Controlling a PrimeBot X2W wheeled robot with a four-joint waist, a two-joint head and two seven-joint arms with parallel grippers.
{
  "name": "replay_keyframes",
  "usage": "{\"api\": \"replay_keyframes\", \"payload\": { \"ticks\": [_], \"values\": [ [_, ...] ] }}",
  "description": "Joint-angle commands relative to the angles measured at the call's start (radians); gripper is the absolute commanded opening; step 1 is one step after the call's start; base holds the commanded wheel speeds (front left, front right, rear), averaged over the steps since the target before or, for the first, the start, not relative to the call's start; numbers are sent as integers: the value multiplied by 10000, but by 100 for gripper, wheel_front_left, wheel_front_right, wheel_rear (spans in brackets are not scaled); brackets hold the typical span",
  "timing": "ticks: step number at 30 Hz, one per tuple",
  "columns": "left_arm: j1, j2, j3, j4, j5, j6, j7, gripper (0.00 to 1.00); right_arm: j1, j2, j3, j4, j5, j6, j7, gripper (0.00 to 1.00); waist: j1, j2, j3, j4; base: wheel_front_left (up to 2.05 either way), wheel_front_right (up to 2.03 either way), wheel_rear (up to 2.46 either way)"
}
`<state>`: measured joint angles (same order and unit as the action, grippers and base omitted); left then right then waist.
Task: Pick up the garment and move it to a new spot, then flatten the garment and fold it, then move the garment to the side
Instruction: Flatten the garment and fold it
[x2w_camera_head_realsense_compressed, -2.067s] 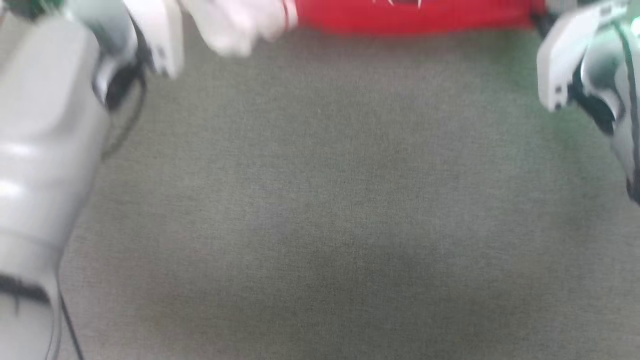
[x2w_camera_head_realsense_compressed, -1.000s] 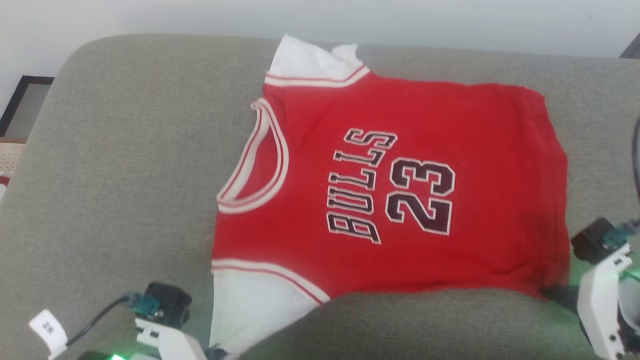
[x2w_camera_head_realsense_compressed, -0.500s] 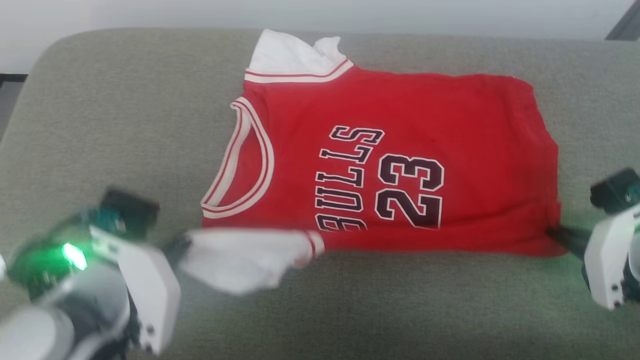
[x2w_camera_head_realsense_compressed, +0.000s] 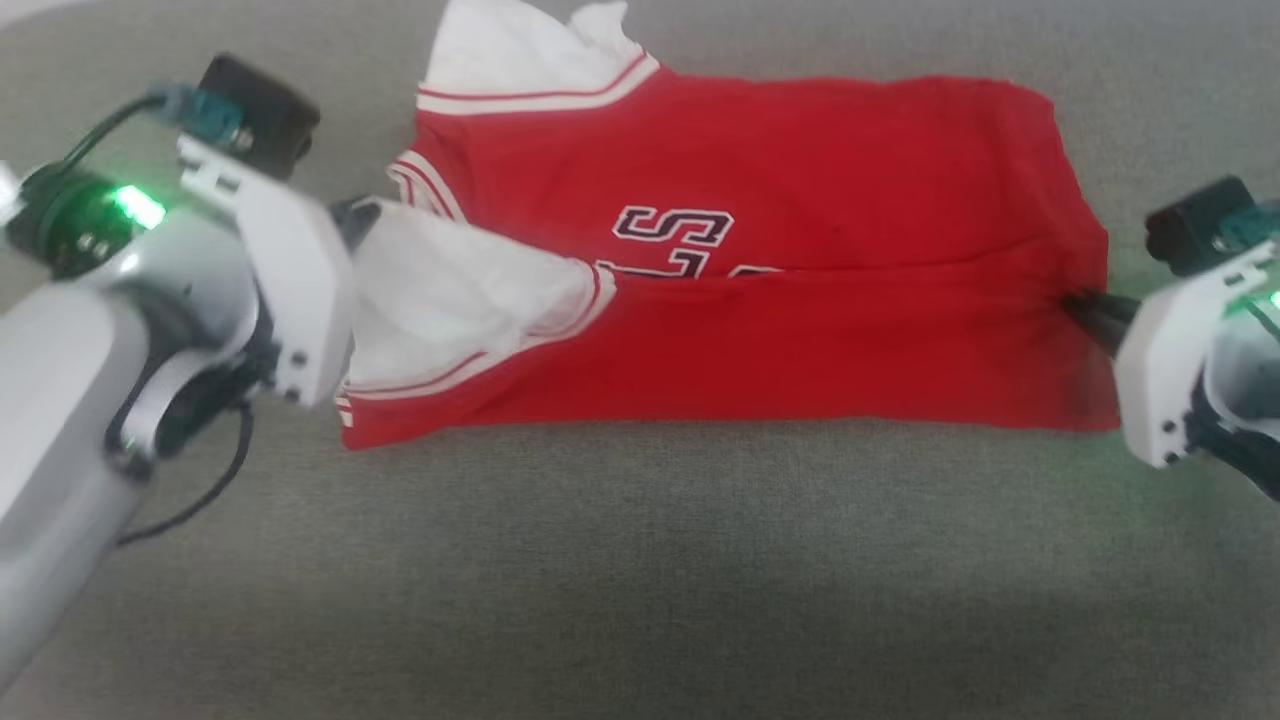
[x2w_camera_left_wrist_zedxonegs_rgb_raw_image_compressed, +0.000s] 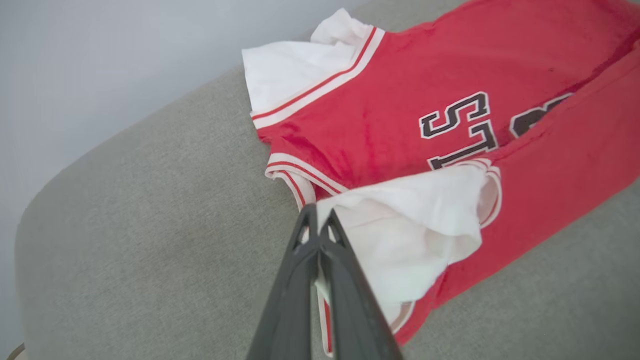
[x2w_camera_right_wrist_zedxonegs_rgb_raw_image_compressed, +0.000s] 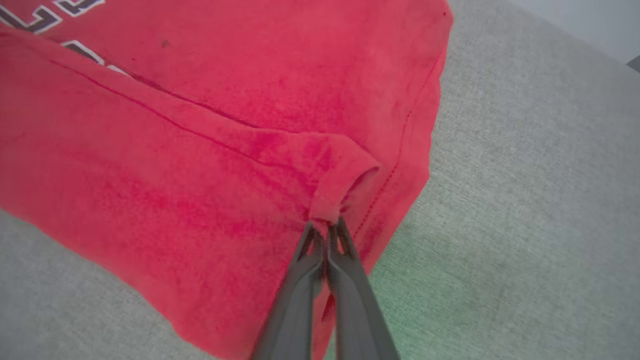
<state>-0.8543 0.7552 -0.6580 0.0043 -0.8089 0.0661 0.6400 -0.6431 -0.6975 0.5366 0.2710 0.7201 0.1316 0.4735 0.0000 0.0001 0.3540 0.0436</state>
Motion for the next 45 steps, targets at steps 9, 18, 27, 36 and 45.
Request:
{"api": "replay_keyframes", "payload": {
  "ticks": [9,18,27,36,45],
  "values": [
    [-1090,-1432,-655,3495,36,-988,-164,0,-906,817,644,1136,-319,-18,-123,0,0,-1,580,-206,0,0,0],
    [-1554,-2231,-777,5736,-378,-1276,189,42,-1533,1166,1118,1864,156,-17,44,25,0,-1,533,-199,0,0,0],
    [-1917,-2106,-748,5534,-354,-1061,534,100,-1603,915,708,1610,169,-18,-314,100,0,-1,-103,-1,0,0,0],
    [-1076,-1627,-716,4148,-840,-491,1386,100,-820,1169,-1089,1017,-833,-18,-1971,100,0,-1,-585,26,0,0,0],
    [313,-730,-669,2176,-1181,458,2079,100,798,2412,-4179,-734,-3340,-19,-4158,100,0,-1,-660,-149,0,0,0]
  ]
}}
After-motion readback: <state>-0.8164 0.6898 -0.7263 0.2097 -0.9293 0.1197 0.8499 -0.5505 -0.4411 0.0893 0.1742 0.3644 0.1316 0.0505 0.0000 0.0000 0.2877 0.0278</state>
